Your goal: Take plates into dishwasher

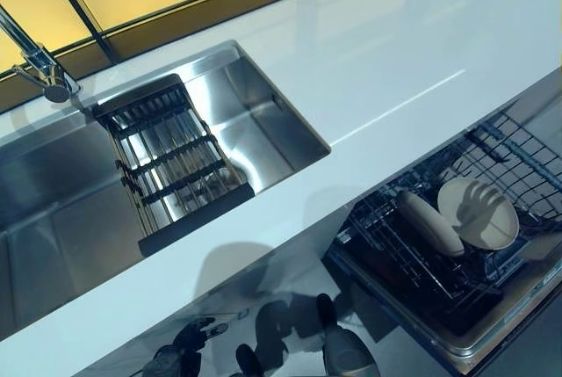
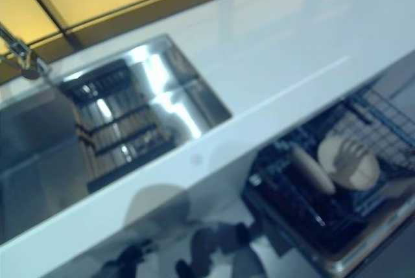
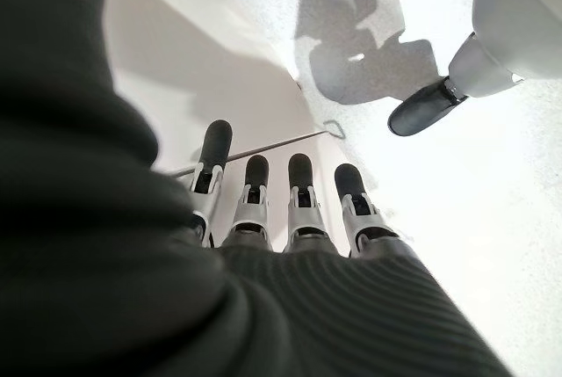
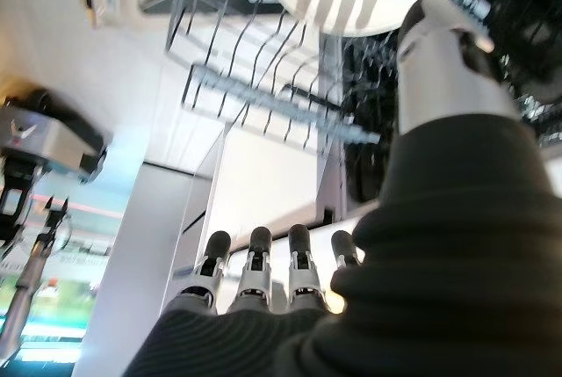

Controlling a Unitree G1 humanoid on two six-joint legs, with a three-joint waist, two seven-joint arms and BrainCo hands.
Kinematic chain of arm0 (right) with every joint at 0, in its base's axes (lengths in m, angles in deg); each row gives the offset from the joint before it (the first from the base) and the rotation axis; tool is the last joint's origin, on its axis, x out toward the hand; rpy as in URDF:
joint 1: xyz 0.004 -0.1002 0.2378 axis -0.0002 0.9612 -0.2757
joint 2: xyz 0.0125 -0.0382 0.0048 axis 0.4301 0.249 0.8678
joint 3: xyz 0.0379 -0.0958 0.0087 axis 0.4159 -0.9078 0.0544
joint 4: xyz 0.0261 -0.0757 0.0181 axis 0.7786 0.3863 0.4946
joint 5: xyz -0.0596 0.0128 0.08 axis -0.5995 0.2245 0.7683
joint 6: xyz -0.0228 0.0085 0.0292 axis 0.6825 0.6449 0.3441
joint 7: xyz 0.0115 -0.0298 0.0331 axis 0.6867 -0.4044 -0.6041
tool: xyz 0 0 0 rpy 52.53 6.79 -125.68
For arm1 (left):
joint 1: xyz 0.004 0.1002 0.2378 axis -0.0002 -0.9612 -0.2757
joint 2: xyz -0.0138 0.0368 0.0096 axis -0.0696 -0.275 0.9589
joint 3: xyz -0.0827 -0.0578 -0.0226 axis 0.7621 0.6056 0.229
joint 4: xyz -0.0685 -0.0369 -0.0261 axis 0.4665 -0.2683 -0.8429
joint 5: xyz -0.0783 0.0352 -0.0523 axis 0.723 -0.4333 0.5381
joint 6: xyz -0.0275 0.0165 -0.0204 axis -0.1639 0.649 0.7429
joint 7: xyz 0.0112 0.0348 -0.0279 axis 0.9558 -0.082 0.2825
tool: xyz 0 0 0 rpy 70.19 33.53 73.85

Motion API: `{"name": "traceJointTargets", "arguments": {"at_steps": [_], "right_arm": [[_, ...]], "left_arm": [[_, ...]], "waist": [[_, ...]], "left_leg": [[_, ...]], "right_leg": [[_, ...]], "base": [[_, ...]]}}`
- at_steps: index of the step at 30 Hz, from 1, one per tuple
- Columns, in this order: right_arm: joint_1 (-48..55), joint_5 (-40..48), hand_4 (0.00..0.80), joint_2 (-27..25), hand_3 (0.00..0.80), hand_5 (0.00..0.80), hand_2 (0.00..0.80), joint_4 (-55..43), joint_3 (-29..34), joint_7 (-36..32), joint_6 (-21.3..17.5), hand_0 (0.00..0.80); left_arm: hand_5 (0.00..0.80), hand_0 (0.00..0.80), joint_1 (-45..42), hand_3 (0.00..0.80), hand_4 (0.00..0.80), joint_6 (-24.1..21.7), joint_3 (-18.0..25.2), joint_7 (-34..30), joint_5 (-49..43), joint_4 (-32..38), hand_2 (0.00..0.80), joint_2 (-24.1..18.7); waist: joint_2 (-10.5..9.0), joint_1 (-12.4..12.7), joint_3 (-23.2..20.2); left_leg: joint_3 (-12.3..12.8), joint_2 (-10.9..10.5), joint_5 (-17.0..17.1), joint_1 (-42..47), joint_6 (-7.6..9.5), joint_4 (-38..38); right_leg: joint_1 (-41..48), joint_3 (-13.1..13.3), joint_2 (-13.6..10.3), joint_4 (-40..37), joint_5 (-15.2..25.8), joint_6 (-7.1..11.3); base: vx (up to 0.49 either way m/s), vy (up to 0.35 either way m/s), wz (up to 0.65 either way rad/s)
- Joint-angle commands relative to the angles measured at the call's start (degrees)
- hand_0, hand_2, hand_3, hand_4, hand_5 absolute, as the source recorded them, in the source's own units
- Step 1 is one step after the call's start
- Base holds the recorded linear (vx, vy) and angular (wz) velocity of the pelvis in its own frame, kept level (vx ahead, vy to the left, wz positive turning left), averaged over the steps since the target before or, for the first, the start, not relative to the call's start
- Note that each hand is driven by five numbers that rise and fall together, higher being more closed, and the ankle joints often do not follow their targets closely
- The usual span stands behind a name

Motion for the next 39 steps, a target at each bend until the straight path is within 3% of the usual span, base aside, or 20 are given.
{"name": "traceJointTargets", "arguments": {"at_steps": [1,6,18,21,24,26,27,29,30,32,34,37,39], "right_arm": [[-0.3,2.2,0.0,-2.0,0.0,0.0,0.0,1.1,2.4,0.1,-0.4,0.0],[2.0,5.0,0.0,-1.5,0.0,0.0,0.0,2.1,4.1,0.2,0.4,0.0],[11.1,8.7,0.0,5.9,0.0,0.0,0.0,10.0,10.4,4.7,0.7,0.0],[11.8,8.7,0.0,8.7,0.0,0.0,0.0,13.6,10.3,5.5,0.1,0.0],[13.4,10.1,0.0,11.3,0.0,0.0,0.0,14.7,10.1,5.9,0.1,0.0],[13.9,10.2,0.0,12.9,0.0,0.0,0.0,13.4,10.6,5.3,0.4,0.0],[14.1,10.9,0.0,14.2,0.0,0.0,0.0,12.4,10.9,5.1,0.8,0.0],[14.1,11.4,0.0,15.4,0.0,0.0,0.0,11.8,11.0,4.2,1.1,0.0],[13.9,12.6,0.0,17.4,0.0,0.0,0.0,11.7,10.4,4.6,1.7,0.0],[13.7,12.9,0.0,20.1,0.0,0.0,0.0,12.8,9.4,5.4,1.7,0.0],[13.3,13.8,0.0,21.8,0.0,0.0,0.0,15.3,8.2,5.6,0.9,0.0],[10.5,14.8,0.0,24.0,0.0,0.0,0.0,21.0,5.6,6.4,0.2,0.0],[5.9,15.8,0.0,25.4,0.0,0.0,0.0,24.1,1.9,7.6,1.7,0.0]], "left_arm": [[0.0,0.0,2.9,0.0,0.0,-2.0,4.0,1.4,-2.1,-2.0,0.0,-4.9],[0.0,0.0,2.7,0.0,0.0,-2.3,4.6,1.3,-2.3,-3.2,0.0,-4.8],[0.0,0.0,3.1,0.0,0.0,-2.7,5.0,2.6,-1.5,-5.6,0.0,-4.4],[0.0,0.0,4.6,0.0,0.0,-2.8,4.7,2.2,-2.1,-6.2,0.0,-4.9],[0.0,0.0,6.8,0.0,0.0,-1.5,3.5,1.7,-4.1,-6.0,0.0,-6.0],[0.0,0.0,7.2,0.0,0.0,-1.0,3.6,1.8,-4.9,-4.8,0.0,-6.8],[0.0,0.0,7.1,0.0,0.0,0.0,3.9,2.4,-4.7,-3.1,0.0,-7.5],[0.0,0.0,6.9,0.0,0.0,0.8,4.6,3.7,-3.7,-1.9,0.0,-8.4],[0.0,0.0,6.8,0.0,0.0,1.4,5.5,5.0,-3.0,-1.4,0.0,-9.4],[0.0,0.0,6.5,0.0,0.0,2.1,6.8,6.3,-1.8,-1.5,0.0,-10.6],[0.0,0.0,6.4,0.0,0.0,2.1,8.2,6.5,-0.9,-2.4,0.0,-11.6],[0.0,0.0,7.1,0.0,0.0,2.3,9.6,6.0,-0.2,-4.4,0.0,-13.5],[0.0,0.0,8.2,0.0,0.0,3.0,10.4,5.8,1.5,-4.3,0.0,-15.1]], "waist": [[-4.57,1.2,-2.9],[-5.57,1.2,-4.4],[-6.47,1.3,-6.1],[-7.09,0.7,-5.1],[-8.26,-0.3,-2.9],[-8.88,-0.5,-1.9],[-8.63,-0.6,-1.1],[-8.01,-0.3,-0.5],[-6.09,0.7,-0.3],[-4.95,2.7,-0.9],[-5.08,5.1,-2.3],[-5.92,9.1,-3.8],[-6.25,11.5,-2.8]], "left_leg": [[-0.4,1.8,-5.5,5.3,0.44,0.3],[-0.1,2.3,-5.7,6.2,0.62,0.3],[0.5,2.2,-6.8,7.8,1.53,2.1],[0.5,1.8,-10.5,6.1,3.34,9.2],[-0.2,0.0,-13.8,4.1,5.08,14.9],[0.4,-1.0,-13.9,4.2,5.0,14.7],[0.6,-1.2,-13.3,4.1,4.91,13.6],[1.7,-0.7,-12.0,3.7,5.24,11.7],[1.6,0.5,-11.0,2.7,5.68,9.8],[1.7,1.6,-8.0,-0.2,5.8,8.5],[1.3,2.2,-7.2,-4.2,5.64,10.1],[0.8,5.1,-7.4,-11.4,5.1,16.3],[-1.0,9.5,-7.0,-15.2,3.35,19.8]], "right_leg": [[1.0,1.5,1.9,0.2,-2.2,4.61],[1.9,1.9,2.3,0.1,-2.3,4.65],[3.7,1.1,1.7,2.4,-3.2,4.1],[1.5,1.6,0.2,7.9,-4.2,3.76],[-1.5,2.7,-1.5,8.3,0.1,5.69],[-3.0,0.9,-2.8,4.2,5.0,7.82],[-4.7,0.3,-3.0,4.5,5.7,8.05],[-5.6,-1.0,-2.9,7.8,3.8,7.26],[-4.2,-1.9,-2.8,13.3,0.0,6.6],[-1.2,-2.9,-3.8,18.0,-2.3,4.97],[3.9,-3.6,-5.7,17.3,-1.9,4.2],[10.6,-6.1,-10.8,14.7,1.5,4.37],[10.9,-8.4,-13.2,12.4,1.0,5.2]], "base": [[0.064,-0.002,-0.03],[0.046,-0.003,-0.05],[-0.023,0.079,-0.02],[-0.091,0.179,-0.02],[-0.035,0.118,0.02],[-0.131,0.105,-0.06],[-0.331,0.148,-0.18],[-0.355,0.121,-0.24],[-0.346,0.049,-0.42],[-0.448,-0.098,-0.6],[-0.415,-0.262,-0.46],[-0.435,-0.378,-0.39],[-0.4,-0.434,-0.68]]}}
